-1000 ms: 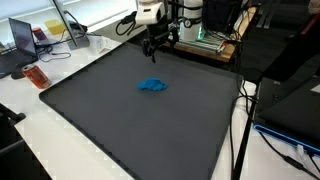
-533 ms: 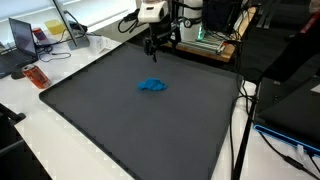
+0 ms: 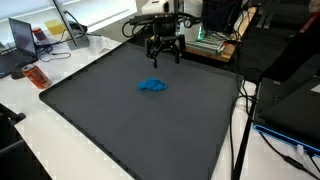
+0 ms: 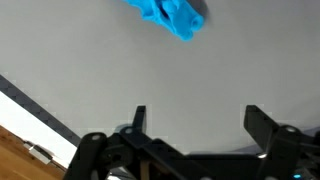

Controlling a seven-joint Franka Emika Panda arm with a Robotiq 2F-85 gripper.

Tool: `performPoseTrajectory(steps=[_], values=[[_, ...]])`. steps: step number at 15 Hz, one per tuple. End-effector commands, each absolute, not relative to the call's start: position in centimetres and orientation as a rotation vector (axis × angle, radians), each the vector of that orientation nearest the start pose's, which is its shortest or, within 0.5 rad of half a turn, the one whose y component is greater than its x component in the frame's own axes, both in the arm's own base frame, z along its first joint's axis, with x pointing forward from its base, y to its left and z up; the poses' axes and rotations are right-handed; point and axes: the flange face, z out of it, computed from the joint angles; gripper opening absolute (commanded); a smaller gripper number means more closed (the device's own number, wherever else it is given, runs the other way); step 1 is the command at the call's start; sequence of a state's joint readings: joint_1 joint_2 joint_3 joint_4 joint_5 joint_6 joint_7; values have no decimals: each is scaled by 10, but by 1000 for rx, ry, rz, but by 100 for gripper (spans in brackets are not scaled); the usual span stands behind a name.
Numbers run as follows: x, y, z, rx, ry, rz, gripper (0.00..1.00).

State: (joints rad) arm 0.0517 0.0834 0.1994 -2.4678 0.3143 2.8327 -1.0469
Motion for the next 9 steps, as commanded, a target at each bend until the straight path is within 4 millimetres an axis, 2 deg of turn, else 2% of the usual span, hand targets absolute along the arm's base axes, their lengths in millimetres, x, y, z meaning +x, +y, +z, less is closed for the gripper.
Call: performPoseTrajectory(steps=[1, 9], values=[[466, 117, 274, -2698, -1438, -608, 100], [435, 135, 262, -2766, -1351, -781, 100]])
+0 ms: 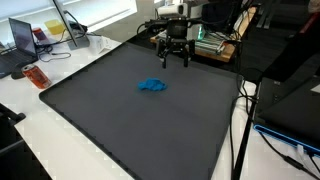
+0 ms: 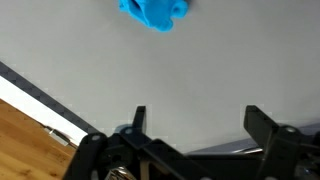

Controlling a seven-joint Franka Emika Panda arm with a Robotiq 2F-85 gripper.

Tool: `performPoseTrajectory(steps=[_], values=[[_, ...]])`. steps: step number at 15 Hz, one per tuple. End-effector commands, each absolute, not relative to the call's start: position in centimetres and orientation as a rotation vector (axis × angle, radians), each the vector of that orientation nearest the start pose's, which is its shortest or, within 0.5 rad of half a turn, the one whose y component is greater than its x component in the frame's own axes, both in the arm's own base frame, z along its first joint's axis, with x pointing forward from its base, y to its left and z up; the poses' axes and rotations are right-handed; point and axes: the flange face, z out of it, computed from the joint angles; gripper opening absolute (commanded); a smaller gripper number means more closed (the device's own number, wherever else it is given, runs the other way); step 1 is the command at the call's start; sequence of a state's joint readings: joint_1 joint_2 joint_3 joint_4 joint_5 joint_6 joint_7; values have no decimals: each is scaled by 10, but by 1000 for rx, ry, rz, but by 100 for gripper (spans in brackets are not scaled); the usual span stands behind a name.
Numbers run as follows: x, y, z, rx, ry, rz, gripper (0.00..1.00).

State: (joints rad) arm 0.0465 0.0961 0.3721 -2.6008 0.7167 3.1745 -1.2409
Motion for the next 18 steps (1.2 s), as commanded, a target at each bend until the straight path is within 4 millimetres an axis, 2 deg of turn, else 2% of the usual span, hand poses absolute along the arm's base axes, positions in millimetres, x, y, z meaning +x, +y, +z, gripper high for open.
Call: performPoseTrajectory(steps=[1, 7, 11, 17, 18], values=[[433, 136, 259, -2773, -1338, -782, 100], [428, 144, 246, -2820, -1282, -868, 100], [422, 143, 228, -2811, -1257, -955, 100], [381, 102, 194, -2836, -1195, -1106, 100], [391, 100, 186, -2837, -1190, -1114, 100]])
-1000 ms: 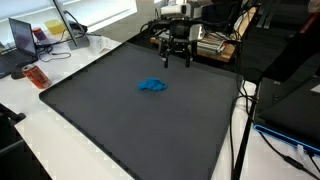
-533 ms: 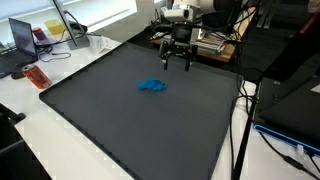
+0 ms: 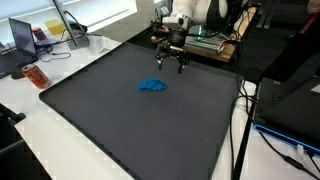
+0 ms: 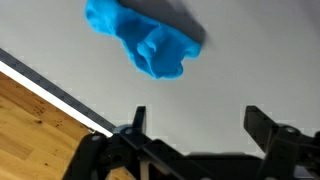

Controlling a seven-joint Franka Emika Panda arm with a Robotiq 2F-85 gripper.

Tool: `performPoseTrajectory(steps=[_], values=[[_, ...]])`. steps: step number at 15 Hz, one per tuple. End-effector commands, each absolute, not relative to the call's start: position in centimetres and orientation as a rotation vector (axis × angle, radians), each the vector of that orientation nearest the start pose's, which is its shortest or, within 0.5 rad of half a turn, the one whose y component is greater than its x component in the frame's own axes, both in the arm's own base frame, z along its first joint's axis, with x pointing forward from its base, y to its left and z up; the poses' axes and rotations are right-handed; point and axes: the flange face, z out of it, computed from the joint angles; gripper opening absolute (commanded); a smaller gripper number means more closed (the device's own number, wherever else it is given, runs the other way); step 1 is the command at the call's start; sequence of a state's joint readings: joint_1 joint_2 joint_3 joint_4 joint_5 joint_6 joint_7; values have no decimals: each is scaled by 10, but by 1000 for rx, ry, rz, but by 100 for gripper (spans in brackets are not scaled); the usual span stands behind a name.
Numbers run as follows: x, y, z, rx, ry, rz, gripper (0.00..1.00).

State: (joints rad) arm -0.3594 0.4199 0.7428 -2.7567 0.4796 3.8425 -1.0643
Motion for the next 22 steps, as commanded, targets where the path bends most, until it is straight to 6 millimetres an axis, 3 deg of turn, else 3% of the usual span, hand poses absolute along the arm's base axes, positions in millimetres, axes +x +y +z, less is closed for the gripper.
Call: performPoseTrajectory(steps=[1, 9, 18, 22], values=[[389, 104, 195, -2850, -1213, -1082, 100], [391, 100, 185, -2853, -1177, -1086, 100], [390, 91, 187, -2803, -1169, -1309, 100], [395, 91, 190, -2796, -1194, -1259, 100]])
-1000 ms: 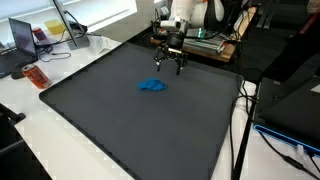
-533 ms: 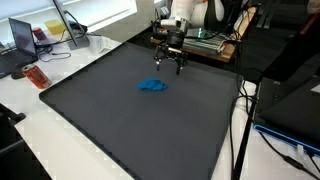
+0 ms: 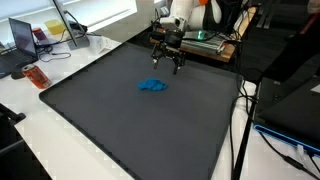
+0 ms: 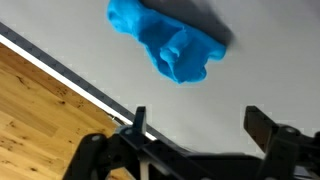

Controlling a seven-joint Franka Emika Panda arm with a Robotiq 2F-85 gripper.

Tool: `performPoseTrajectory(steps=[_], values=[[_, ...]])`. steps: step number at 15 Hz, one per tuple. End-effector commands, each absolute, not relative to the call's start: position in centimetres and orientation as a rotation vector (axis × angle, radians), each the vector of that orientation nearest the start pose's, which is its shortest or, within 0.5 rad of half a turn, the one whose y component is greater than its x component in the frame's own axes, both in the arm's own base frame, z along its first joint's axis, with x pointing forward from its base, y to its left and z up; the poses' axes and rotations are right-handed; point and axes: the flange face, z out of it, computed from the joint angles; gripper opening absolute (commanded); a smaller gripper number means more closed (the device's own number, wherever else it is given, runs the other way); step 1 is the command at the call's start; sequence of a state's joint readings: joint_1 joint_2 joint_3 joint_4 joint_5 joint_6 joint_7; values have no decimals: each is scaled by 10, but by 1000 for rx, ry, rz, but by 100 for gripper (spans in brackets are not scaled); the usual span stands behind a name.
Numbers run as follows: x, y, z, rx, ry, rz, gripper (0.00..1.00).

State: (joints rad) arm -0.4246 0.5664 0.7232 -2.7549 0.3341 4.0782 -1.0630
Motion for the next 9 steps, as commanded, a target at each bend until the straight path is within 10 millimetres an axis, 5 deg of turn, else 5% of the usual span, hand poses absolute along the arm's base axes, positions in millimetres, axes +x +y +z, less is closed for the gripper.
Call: performPoseTrajectory(steps=[1, 9], values=[[396, 92, 191, -2802, -1187, -1224, 100], [418, 96, 202, -2889, -1239, -952, 100]])
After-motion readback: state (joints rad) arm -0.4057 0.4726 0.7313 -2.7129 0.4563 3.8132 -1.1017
